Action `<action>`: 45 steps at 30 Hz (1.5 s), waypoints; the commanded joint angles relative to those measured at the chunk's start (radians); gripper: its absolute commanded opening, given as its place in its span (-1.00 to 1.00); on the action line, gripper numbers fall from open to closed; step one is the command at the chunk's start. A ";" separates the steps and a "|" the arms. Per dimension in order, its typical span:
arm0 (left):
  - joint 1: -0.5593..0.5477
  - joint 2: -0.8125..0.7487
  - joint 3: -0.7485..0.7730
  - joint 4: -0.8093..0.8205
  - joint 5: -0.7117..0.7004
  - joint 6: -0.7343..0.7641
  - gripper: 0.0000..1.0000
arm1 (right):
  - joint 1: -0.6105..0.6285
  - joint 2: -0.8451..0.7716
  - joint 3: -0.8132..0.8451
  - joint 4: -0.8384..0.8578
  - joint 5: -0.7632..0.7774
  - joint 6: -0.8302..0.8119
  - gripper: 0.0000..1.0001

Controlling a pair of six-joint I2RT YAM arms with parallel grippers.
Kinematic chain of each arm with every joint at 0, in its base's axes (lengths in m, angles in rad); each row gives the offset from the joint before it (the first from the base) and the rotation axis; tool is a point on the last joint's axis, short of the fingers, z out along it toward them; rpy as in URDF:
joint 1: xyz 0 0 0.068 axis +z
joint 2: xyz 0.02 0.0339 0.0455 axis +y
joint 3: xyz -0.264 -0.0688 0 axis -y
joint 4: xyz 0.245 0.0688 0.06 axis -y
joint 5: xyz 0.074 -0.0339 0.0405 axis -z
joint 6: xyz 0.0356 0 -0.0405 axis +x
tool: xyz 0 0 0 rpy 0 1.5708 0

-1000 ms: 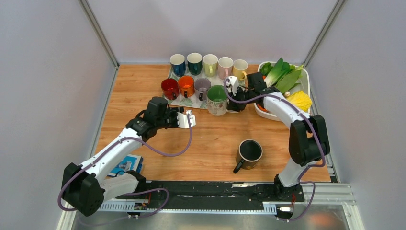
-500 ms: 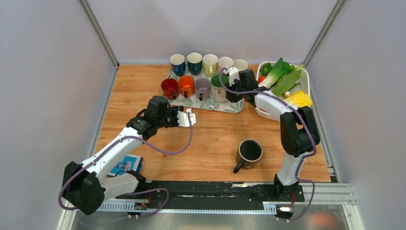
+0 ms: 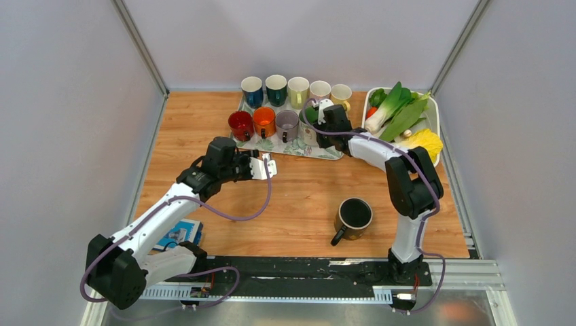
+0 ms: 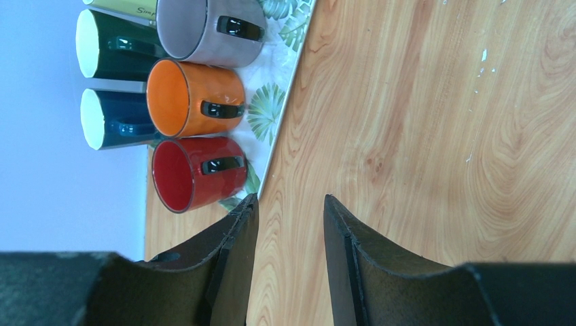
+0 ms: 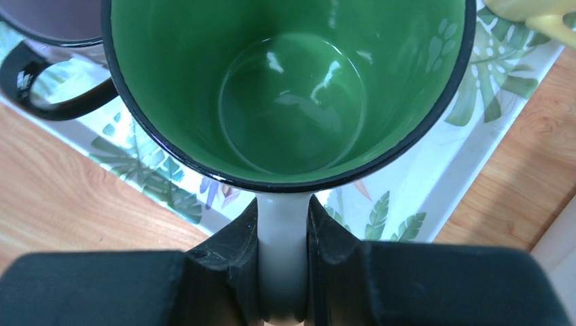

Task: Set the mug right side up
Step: Place the cup on the tray.

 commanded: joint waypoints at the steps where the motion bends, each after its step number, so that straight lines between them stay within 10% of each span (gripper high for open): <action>1: -0.001 -0.025 -0.003 0.011 0.003 -0.009 -0.04 | 0.013 0.014 0.047 0.174 0.102 0.089 -1.00; 31: -0.001 -0.005 0.003 0.007 0.011 -0.009 -0.04 | 0.070 0.174 0.166 0.176 0.166 0.177 -0.54; 39: -0.002 -0.008 0.004 -0.002 0.007 -0.006 -0.04 | 0.072 0.147 0.181 0.109 0.118 0.186 0.09; 45: -0.001 -0.012 0.001 -0.003 0.010 -0.011 -0.04 | 0.060 0.043 0.119 0.041 0.061 0.184 0.21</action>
